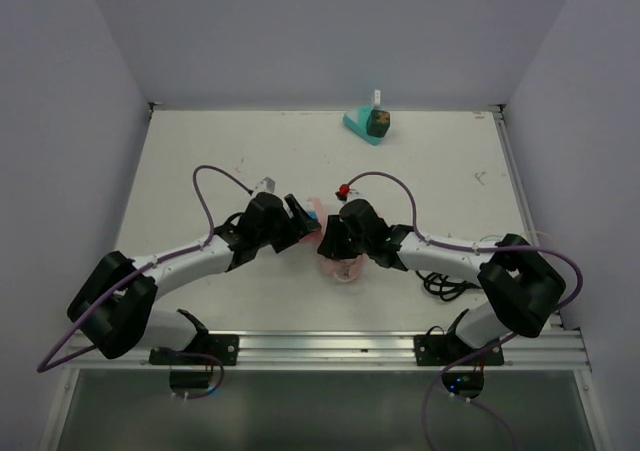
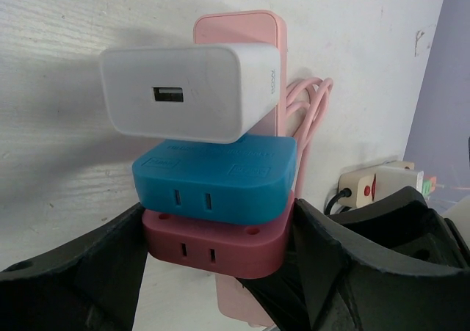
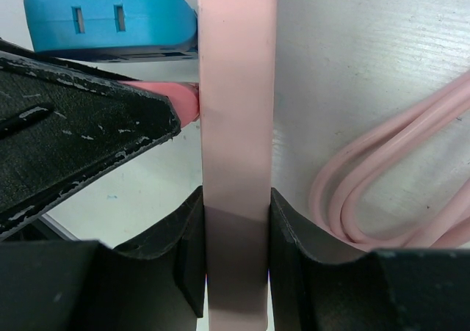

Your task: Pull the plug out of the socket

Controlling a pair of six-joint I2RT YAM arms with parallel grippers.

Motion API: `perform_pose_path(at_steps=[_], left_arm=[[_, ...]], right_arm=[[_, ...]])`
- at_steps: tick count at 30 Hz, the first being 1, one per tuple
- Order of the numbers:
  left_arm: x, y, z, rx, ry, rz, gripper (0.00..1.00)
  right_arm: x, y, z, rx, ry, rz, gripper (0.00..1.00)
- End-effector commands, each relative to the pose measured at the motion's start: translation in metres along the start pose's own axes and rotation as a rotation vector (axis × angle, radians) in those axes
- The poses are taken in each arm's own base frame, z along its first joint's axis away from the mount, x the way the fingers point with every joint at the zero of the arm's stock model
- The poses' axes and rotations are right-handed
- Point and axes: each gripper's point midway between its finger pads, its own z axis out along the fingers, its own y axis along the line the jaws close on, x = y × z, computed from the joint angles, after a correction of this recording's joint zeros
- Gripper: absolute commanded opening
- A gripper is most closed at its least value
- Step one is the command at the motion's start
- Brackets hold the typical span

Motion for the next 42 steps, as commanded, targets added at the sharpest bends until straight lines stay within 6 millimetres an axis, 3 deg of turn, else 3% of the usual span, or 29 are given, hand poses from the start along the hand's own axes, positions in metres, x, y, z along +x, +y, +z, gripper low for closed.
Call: perform_pose_path(at_steps=[1, 7, 14, 18, 19, 26, 33, 34, 35, 36, 38, 41, 42], left_arm=[[-0.022, -0.025, -0.008, 0.089, -0.101, -0.040, 0.40], [-0.022, -0.027, -0.018, 0.091, -0.090, -0.062, 0.00], [-0.029, -0.031, -0.038, 0.113, -0.133, -0.099, 0.00], [-0.040, -0.043, -0.054, 0.156, -0.175, -0.111, 0.00], [-0.038, -0.036, -0.055, 0.124, -0.166, -0.109, 0.00], [-0.053, -0.047, -0.076, 0.079, -0.199, -0.082, 0.00], [-0.059, -0.052, -0.086, 0.069, -0.206, -0.040, 0.00], [-0.055, -0.046, -0.083, 0.063, -0.197, -0.041, 0.04], [-0.053, -0.045, -0.082, 0.072, -0.195, -0.041, 0.34], [-0.052, -0.052, -0.083, 0.119, -0.195, -0.050, 0.53], [-0.043, -0.043, -0.076, 0.138, -0.178, -0.054, 0.83], [-0.036, -0.037, -0.067, 0.144, -0.158, -0.063, 1.00], [-0.034, -0.034, -0.062, 0.131, -0.151, -0.058, 1.00]], right_arm=[[-0.026, 0.029, -0.013, -0.112, -0.105, 0.024, 0.00], [-0.022, 0.004, -0.007, 0.000, -0.117, 0.050, 0.00], [-0.014, -0.012, 0.002, 0.028, -0.114, 0.095, 0.00], [-0.008, -0.019, 0.010, 0.044, -0.093, 0.110, 0.00], [-0.009, -0.019, 0.012, 0.044, -0.091, 0.112, 0.00], [-0.003, -0.029, 0.023, 0.086, -0.067, 0.102, 0.00], [-0.010, -0.017, 0.021, 0.028, -0.077, 0.073, 0.00], [-0.011, -0.014, 0.019, 0.016, -0.081, 0.073, 0.00], [-0.015, -0.009, 0.016, 0.000, -0.091, 0.075, 0.00], [-0.018, -0.004, 0.014, -0.017, -0.094, 0.078, 0.00], [-0.023, 0.003, 0.010, -0.042, -0.104, 0.085, 0.00], [-0.031, 0.015, 0.003, -0.086, -0.121, 0.096, 0.00], [-0.036, 0.020, 0.000, -0.099, -0.134, 0.096, 0.00]])
